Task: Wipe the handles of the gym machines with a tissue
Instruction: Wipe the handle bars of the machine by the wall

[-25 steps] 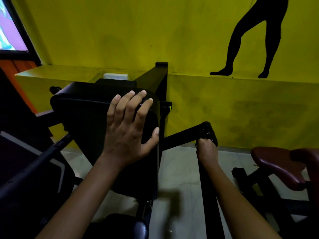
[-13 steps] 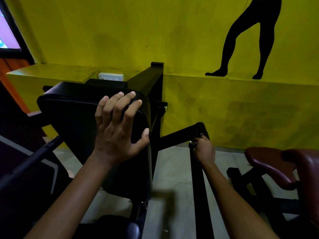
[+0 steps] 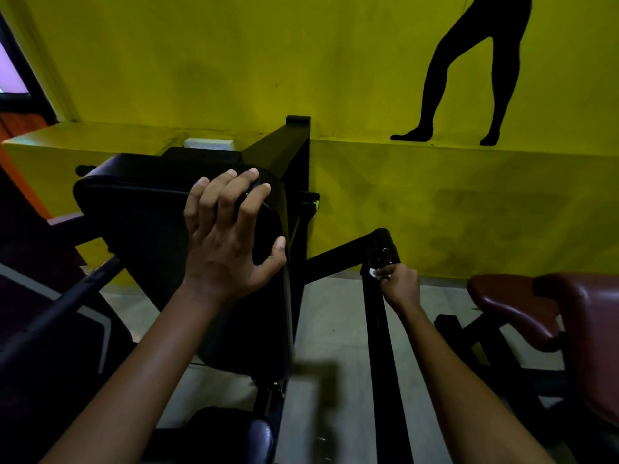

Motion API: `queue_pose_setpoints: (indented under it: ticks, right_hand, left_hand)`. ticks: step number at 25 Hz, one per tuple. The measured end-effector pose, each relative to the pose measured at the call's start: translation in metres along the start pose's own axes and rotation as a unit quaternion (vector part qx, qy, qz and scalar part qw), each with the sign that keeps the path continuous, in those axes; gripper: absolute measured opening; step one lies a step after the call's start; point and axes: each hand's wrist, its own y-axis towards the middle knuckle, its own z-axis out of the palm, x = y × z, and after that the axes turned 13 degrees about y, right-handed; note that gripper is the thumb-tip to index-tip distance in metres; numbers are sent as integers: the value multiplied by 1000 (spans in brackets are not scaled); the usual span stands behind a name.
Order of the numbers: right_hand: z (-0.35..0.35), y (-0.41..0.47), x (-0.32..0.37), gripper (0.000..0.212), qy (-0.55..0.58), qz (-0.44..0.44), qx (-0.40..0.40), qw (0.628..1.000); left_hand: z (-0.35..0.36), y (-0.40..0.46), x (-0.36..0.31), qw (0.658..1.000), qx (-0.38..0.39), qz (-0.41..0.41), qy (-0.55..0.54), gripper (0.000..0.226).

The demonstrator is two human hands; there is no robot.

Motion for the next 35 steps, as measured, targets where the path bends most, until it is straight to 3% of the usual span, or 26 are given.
queue_pose_setpoints:
  ticks: [12,26,35]
  right_hand:
    - [-12,-50,-14,22,87,54,-22,994]
    - [-32,-123,5,13,5,11,-19,1000]
    - [-46,-169,14,10,-34,3,-25,999]
  left_hand:
    - [-9,0,-1,999,45,-1,-16,63]
    - [-16,-3,0,997,66,13,-26,62]
    - [-23,-2,1,993,103,47,31,65]
